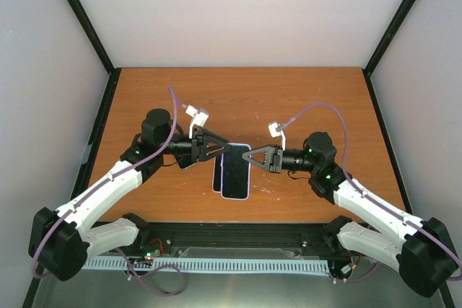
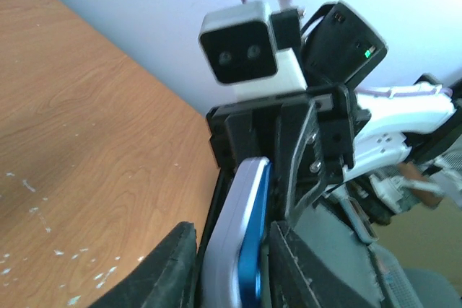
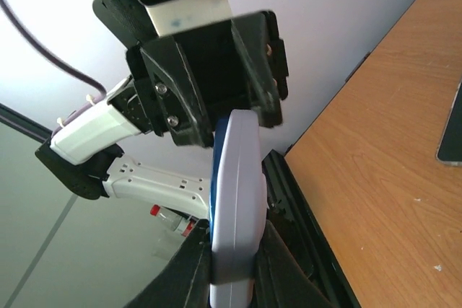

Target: Put the phone into the phone case

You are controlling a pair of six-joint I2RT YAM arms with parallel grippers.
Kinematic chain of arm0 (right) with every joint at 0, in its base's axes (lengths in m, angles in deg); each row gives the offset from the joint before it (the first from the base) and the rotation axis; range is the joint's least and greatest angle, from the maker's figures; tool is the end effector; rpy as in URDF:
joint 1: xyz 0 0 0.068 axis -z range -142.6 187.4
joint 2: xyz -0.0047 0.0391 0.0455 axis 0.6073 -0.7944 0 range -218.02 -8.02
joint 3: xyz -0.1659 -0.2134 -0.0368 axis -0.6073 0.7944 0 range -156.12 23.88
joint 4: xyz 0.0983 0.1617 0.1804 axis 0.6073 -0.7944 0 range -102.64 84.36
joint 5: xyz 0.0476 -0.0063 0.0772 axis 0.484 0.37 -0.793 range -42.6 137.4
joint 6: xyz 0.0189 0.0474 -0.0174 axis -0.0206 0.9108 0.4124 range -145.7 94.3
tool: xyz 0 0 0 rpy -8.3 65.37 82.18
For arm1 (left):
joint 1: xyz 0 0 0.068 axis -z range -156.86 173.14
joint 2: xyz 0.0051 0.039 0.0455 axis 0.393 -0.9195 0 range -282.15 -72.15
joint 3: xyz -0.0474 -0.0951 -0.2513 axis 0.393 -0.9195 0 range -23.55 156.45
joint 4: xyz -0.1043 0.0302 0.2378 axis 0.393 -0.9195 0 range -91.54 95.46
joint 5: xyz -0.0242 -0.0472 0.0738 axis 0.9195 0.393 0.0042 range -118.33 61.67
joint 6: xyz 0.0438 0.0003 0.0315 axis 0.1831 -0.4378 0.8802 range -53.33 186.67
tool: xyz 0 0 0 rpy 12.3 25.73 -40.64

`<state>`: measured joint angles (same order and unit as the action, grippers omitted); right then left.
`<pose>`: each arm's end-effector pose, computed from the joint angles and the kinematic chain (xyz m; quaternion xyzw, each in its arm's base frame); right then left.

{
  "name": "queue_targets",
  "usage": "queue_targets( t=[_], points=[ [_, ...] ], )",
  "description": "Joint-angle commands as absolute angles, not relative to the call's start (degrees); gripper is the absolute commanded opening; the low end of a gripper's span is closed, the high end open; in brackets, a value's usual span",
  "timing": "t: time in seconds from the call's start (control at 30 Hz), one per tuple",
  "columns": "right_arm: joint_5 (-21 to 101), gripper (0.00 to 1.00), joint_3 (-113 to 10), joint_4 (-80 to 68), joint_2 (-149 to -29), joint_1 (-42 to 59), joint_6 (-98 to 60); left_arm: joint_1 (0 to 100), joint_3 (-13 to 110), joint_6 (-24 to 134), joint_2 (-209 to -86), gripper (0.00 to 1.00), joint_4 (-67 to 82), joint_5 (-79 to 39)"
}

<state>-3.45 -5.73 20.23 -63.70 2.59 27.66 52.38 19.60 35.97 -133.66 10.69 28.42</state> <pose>0.1601 0.1449 0.2774 -0.1959 0.6803 0.6620 0.2463 0.1918 -0.1416 0.3041 0.2867 0.6929 -0.5957 0.2879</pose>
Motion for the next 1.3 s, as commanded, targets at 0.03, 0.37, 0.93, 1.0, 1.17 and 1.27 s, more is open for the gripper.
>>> queue_targets(
  t=[0.03, 0.37, 0.93, 1.0, 1.17, 1.27],
  points=[
    [-4.95, 0.03, -7.88, 23.82, -64.82, 1.54, 27.03, 51.95, 22.57, 38.44, -133.56, 0.13, 9.21, 28.62],
    [0.41, 0.03, -9.58, 18.12, -64.77, 1.45, 24.03, 51.97, 26.49, 41.71, -136.16, 0.10, 0.96, 21.75],
    [2.30, 0.03, -9.66, 19.90, -63.51, 1.50, 26.48, 51.97, 24.86, 36.27, -135.78, 0.31, 1.85, 23.25],
    [3.32, 0.03, -9.61, 19.07, -63.98, 1.47, 26.26, 51.97, 25.35, 36.65, -136.03, 0.22, 0.29, 22.27],
    [5.10, 0.03, -9.28, 16.13, -65.25, 1.46, 24.64, 51.97, 26.40, 36.22, -134.76, 0.16, -1.91, 21.32],
    [4.93, 0.03, -8.81, 16.70, -65.91, 1.47, 24.85, 51.97, 26.38, 36.39, -133.45, 0.26, -1.66, 21.65]
  ],
)
